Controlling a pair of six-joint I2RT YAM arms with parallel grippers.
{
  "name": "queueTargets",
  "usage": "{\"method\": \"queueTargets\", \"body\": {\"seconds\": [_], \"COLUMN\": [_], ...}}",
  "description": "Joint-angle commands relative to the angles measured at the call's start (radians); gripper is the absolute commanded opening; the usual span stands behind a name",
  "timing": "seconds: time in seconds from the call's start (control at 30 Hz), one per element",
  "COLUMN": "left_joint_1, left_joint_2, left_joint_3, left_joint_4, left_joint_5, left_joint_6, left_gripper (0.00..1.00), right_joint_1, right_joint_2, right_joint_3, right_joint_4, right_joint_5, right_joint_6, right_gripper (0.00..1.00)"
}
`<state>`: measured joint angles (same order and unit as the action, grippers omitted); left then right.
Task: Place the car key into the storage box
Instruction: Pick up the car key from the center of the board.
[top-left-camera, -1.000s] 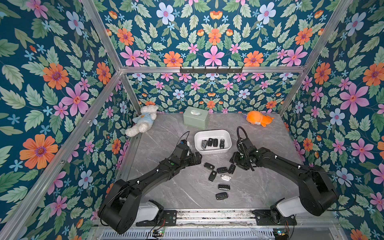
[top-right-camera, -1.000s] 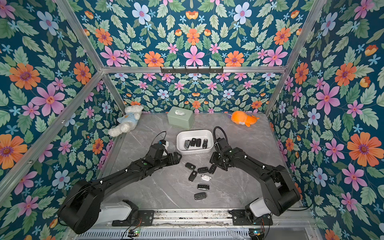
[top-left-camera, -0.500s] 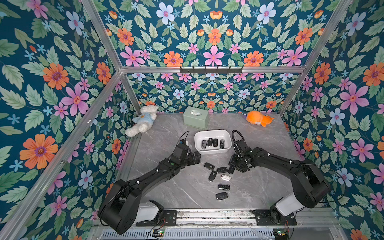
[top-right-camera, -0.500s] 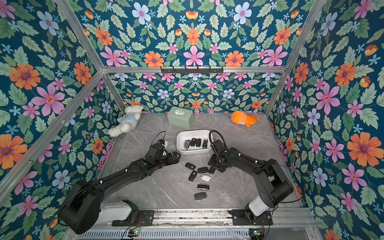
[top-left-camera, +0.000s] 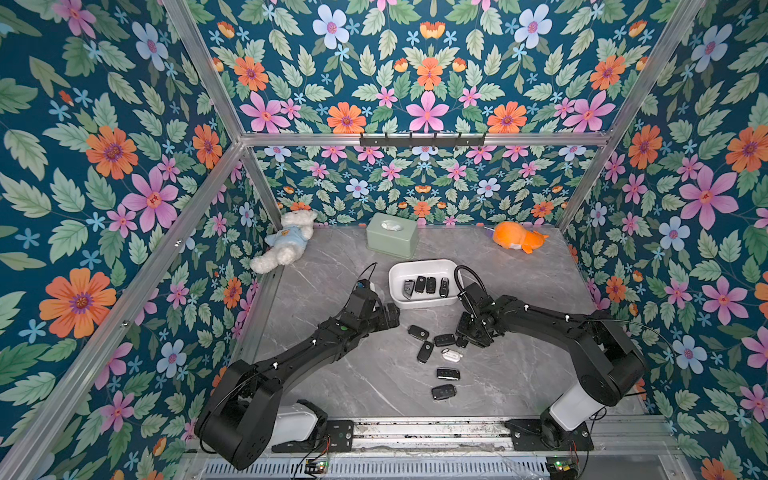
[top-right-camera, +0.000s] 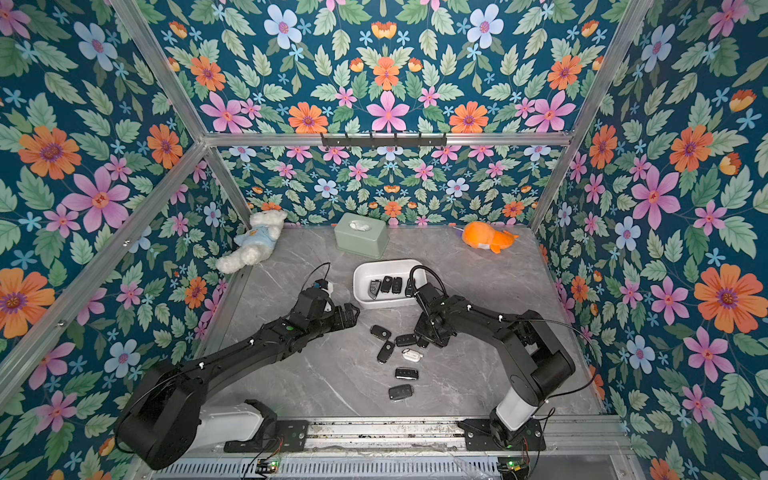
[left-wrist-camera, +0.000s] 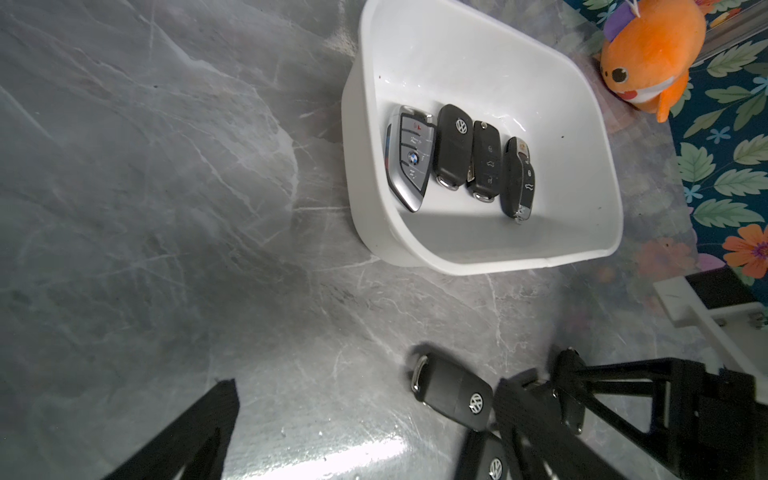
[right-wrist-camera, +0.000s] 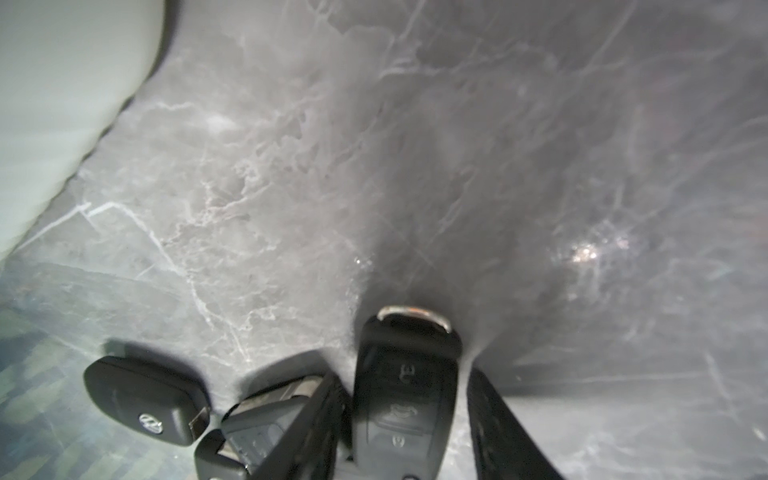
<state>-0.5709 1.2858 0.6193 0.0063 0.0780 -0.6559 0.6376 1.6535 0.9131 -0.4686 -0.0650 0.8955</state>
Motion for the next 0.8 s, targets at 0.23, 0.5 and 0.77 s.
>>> {"method": "queueTargets", "body": {"seconds": [0.23, 0.5, 0.77], "left_joint_1": [0.000, 0.000, 0.003], "left_joint_2": [-0.021, -0.037, -0.045], "left_joint_3": [-0.012, -0.020, -0.010], "left_joint_4": [-0.008, -0.014, -0.019], "left_joint_5": [-0.025, -0.038, -0.058], "left_joint_6": [-0.007, -0.010, -0.008], "left_gripper": [0.99, 0.99, 0.99], "right_joint_1": [0.037, 0.044, 0.042], "right_joint_2": [0.088, 0.084, 0.014], "right_joint_3": [0.039, 0.042, 0.090], "right_joint_4": [-0.074, -0.081, -0.109], "right_joint_5": [0.089, 0.109, 0.173], "right_joint_6": [-0.006, -0.016, -0.040], "right_gripper": [0.42, 0.30, 0.27]}}
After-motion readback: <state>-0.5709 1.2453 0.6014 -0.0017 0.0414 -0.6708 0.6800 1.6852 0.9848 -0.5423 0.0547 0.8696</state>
